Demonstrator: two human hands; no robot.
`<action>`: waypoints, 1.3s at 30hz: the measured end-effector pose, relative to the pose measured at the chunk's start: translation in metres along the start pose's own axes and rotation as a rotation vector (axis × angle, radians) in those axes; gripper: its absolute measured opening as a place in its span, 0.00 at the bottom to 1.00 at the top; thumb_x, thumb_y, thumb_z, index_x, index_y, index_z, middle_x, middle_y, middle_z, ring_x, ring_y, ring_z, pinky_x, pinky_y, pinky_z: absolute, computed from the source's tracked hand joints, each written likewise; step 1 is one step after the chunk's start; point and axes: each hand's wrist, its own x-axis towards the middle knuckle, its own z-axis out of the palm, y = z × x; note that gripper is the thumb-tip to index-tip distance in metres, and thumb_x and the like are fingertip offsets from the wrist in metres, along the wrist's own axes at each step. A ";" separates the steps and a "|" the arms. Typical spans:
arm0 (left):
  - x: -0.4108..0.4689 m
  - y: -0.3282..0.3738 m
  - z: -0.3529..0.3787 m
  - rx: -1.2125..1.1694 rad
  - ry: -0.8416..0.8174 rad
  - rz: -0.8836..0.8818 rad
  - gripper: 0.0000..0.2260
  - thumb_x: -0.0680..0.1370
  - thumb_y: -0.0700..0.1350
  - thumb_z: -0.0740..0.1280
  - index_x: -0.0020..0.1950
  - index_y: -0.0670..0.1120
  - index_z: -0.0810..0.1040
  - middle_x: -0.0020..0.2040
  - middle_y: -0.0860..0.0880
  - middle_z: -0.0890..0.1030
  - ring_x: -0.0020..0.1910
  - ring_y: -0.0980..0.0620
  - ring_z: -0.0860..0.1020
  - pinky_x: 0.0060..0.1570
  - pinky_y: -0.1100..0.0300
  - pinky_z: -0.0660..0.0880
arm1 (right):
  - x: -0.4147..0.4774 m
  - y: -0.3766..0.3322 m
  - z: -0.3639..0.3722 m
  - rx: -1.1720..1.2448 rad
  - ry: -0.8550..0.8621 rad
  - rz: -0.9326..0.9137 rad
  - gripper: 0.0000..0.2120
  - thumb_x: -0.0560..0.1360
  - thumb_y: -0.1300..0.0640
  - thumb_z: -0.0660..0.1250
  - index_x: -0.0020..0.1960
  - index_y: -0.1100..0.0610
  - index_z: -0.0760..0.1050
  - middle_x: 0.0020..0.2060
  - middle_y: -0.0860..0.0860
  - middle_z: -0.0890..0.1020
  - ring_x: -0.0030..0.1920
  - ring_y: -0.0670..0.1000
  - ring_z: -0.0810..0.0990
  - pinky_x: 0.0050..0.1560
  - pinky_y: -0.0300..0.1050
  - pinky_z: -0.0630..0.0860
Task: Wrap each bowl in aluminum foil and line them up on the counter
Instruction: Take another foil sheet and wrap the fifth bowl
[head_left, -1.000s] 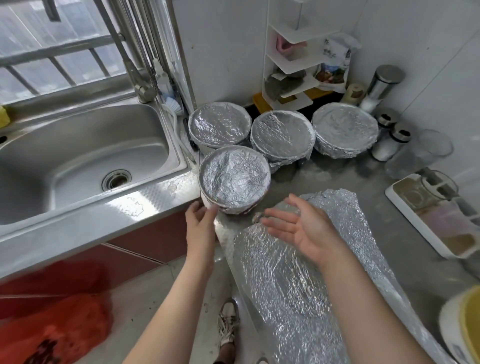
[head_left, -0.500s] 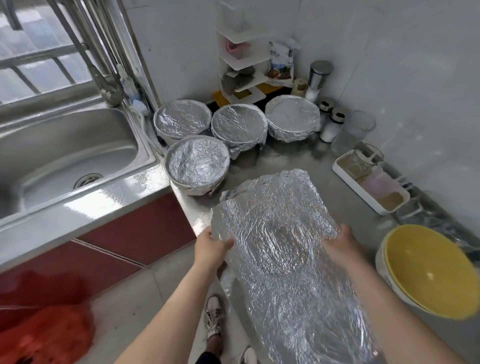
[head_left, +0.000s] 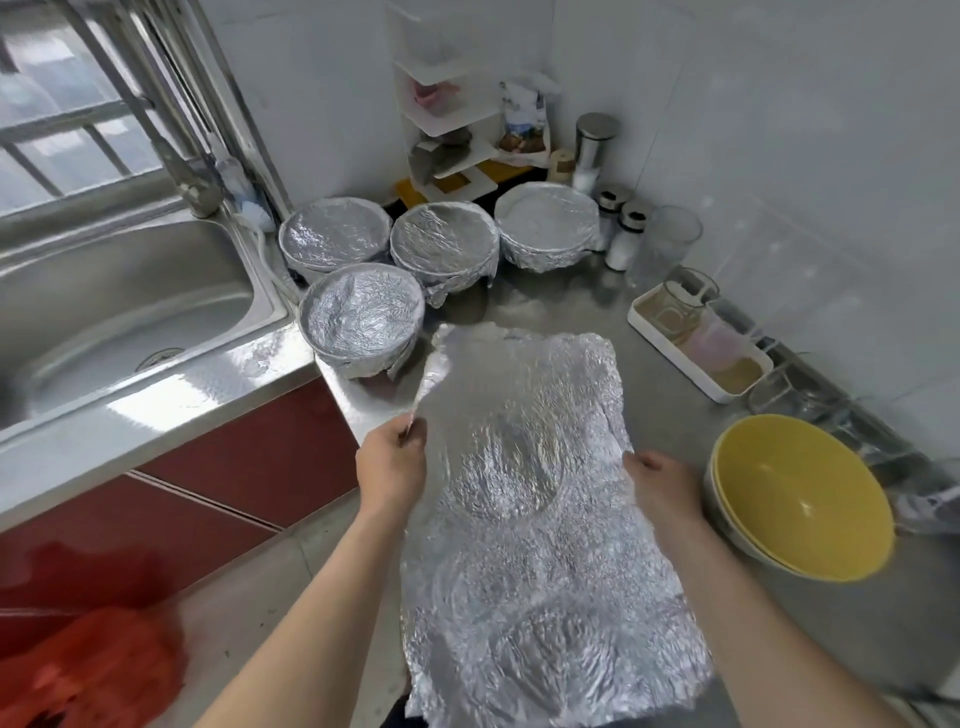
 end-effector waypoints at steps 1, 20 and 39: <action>-0.001 0.005 0.000 -0.021 0.012 0.023 0.14 0.81 0.43 0.64 0.34 0.45 0.78 0.29 0.49 0.76 0.29 0.52 0.66 0.27 0.63 0.60 | 0.001 0.000 0.000 0.046 0.020 0.005 0.09 0.78 0.55 0.64 0.43 0.58 0.80 0.25 0.51 0.70 0.29 0.50 0.66 0.33 0.44 0.63; 0.013 0.101 -0.079 -0.679 -0.065 0.380 0.14 0.78 0.48 0.69 0.40 0.37 0.76 0.40 0.43 0.75 0.40 0.45 0.72 0.41 0.49 0.70 | 0.014 -0.059 0.013 0.263 -0.203 -0.183 0.46 0.73 0.47 0.73 0.78 0.47 0.44 0.75 0.49 0.60 0.74 0.51 0.62 0.67 0.47 0.65; -0.021 0.007 -0.095 -0.487 -0.377 -0.011 0.19 0.78 0.45 0.69 0.68 0.50 0.71 0.57 0.48 0.83 0.55 0.48 0.82 0.56 0.47 0.78 | -0.030 -0.062 -0.028 0.507 -0.278 -0.117 0.03 0.76 0.61 0.69 0.45 0.60 0.80 0.37 0.53 0.84 0.37 0.49 0.81 0.42 0.42 0.78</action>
